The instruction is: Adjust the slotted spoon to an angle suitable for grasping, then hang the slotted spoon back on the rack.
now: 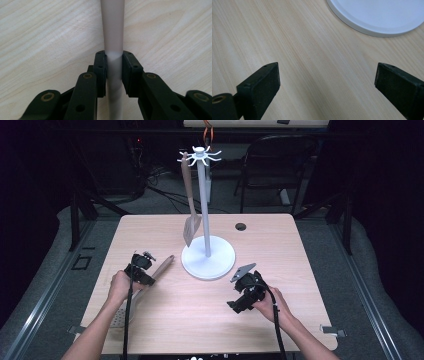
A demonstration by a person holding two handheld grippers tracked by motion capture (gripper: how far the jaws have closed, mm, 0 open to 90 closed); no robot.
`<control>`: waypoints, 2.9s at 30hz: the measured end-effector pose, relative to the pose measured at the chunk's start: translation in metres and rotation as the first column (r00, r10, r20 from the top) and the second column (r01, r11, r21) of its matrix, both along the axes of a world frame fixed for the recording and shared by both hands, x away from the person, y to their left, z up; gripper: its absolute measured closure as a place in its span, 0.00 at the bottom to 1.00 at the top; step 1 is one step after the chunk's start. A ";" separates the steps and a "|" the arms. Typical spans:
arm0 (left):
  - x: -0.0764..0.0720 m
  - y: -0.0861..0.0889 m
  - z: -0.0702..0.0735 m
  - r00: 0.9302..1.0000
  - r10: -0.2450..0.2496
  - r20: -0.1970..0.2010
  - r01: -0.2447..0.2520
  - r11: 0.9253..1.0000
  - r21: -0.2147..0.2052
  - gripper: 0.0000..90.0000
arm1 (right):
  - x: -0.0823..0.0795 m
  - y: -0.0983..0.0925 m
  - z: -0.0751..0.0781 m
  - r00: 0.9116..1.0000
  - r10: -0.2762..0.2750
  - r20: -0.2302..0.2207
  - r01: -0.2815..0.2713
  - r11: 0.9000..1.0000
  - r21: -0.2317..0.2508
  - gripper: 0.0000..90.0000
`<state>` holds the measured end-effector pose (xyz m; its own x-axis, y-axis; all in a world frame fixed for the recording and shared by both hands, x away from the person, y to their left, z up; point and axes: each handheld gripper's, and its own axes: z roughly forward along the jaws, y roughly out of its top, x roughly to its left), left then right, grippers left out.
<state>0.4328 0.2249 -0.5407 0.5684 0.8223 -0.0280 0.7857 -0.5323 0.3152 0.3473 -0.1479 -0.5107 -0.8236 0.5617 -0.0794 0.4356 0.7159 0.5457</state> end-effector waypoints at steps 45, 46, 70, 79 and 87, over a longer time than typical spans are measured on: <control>-0.027 0.026 0.046 0.939 0.090 0.331 -0.018 0.976 -0.216 0.83 | 0.002 -0.003 -0.001 1.000 -0.010 0.003 0.010 1.000 -0.020 0.06; -0.030 0.027 0.047 0.934 0.096 0.345 -0.018 0.975 -0.222 0.83 | 0.002 -0.003 0.000 1.000 -0.007 0.007 0.007 1.000 -0.028 0.06; -0.058 0.036 0.080 0.784 0.216 0.582 -0.016 0.944 -0.328 0.84 | 0.004 -0.003 -0.002 1.000 -0.012 -0.001 0.012 1.000 -0.025 0.06; -0.070 0.027 0.089 0.703 0.247 0.667 0.011 0.934 -0.357 0.84 | 0.003 -0.003 -0.002 1.000 -0.016 0.000 0.016 1.000 -0.014 0.06; -0.071 0.011 0.100 0.686 0.222 0.693 0.074 0.926 -0.370 0.84 | 0.001 -0.006 -0.002 1.000 -0.026 0.003 0.027 0.999 -0.018 0.06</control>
<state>0.3618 0.2361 -0.4409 0.4708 0.8793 0.0722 0.2717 -0.2224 0.9363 0.3487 -0.1538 -0.5123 -0.8082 0.5817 -0.0919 0.4532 0.7139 0.5338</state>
